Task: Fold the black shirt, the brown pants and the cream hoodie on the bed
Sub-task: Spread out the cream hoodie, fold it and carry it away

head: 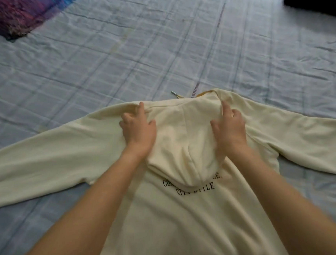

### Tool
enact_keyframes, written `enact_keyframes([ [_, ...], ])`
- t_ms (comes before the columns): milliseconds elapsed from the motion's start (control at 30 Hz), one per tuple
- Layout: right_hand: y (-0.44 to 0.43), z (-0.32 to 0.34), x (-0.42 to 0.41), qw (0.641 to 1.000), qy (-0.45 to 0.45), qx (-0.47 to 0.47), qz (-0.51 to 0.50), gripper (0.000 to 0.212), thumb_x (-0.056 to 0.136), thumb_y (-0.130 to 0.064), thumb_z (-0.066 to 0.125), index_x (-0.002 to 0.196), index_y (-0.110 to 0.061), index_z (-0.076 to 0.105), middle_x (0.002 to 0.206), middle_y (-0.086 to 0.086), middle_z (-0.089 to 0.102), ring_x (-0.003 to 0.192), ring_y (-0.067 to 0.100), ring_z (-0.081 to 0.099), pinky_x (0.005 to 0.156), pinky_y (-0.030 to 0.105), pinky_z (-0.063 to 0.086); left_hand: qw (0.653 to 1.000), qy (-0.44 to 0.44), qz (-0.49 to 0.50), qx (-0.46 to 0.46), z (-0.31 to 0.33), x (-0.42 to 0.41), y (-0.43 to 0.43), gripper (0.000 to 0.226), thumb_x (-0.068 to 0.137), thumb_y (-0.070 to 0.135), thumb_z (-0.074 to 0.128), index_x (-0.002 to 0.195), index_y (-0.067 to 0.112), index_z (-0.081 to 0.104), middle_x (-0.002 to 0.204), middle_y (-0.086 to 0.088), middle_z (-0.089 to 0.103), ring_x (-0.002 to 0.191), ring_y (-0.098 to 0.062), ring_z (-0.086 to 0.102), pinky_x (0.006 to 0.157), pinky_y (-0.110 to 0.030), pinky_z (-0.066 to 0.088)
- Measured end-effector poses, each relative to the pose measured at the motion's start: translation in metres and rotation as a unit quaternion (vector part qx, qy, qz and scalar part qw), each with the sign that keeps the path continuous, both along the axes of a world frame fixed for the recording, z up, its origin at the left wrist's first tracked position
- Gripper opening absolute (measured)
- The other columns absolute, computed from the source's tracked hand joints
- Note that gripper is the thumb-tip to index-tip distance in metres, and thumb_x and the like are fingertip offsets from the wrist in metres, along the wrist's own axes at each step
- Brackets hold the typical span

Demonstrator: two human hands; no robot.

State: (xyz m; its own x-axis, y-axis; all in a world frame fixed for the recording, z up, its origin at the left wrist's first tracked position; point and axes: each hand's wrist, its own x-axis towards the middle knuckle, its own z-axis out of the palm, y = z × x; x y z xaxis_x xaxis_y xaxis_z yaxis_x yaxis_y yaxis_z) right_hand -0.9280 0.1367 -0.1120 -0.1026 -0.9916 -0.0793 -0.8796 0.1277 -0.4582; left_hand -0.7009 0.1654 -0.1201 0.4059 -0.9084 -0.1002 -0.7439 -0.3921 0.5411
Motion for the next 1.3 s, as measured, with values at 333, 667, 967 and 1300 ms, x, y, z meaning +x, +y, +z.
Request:
enact_keyframes([
  [333, 0.080, -0.068, 0.016, 0.967, 0.152, 0.017, 0.204, 0.061, 0.098, -0.045, 0.009, 0.154, -0.030, 0.029, 0.159, -0.003, 0.031, 0.150, 0.020, 0.020, 0.122, 0.043, 0.010, 0.941, -0.165, -0.295, 0.016, -0.079, -0.021, 0.072, 0.064, 0.095, 0.052, 0.023, 0.152, 0.023, 0.029, 0.161, -0.004, 0.021, 0.149, -0.025, 0.014, 0.120, -0.047, 0.009],
  [667, 0.088, -0.010, 0.066, 0.987, -0.060, -0.015, 0.150, 0.044, 0.103, -0.026, 0.035, 0.143, -0.011, 0.049, 0.151, 0.012, 0.044, 0.142, 0.029, 0.037, 0.116, 0.051, 0.027, 0.968, 0.022, -0.243, -0.050, -0.025, 0.033, 0.089, 0.049, 0.098, 0.028, 0.037, 0.144, 0.014, 0.044, 0.151, -0.007, 0.042, 0.141, -0.025, 0.035, 0.117, -0.037, 0.023],
  [967, 0.147, -0.026, 0.269, 0.937, -0.008, -0.008, 0.349, 0.053, 0.103, -0.029, 0.038, 0.155, -0.023, 0.027, 0.163, 0.003, 0.021, 0.152, 0.023, 0.013, 0.123, 0.044, 0.008, 0.991, 0.014, 0.102, -0.087, -0.038, 0.212, 0.221, 0.046, 0.090, 0.016, 0.045, 0.132, 0.003, 0.058, 0.139, -0.015, 0.053, 0.129, -0.030, 0.048, 0.112, -0.032, 0.030],
  [1300, 0.137, -0.067, 0.369, 0.923, 0.103, -0.019, 0.371, 0.057, 0.099, -0.041, 0.024, 0.154, -0.028, 0.029, 0.160, 0.003, 0.029, 0.150, 0.028, 0.020, 0.120, 0.051, 0.014, 0.975, 0.022, 0.168, -0.145, -0.046, 0.304, 0.255, 0.031, 0.088, -0.002, 0.052, 0.115, 0.000, 0.067, 0.123, -0.015, 0.062, 0.114, -0.028, 0.058, 0.103, -0.033, 0.042],
])
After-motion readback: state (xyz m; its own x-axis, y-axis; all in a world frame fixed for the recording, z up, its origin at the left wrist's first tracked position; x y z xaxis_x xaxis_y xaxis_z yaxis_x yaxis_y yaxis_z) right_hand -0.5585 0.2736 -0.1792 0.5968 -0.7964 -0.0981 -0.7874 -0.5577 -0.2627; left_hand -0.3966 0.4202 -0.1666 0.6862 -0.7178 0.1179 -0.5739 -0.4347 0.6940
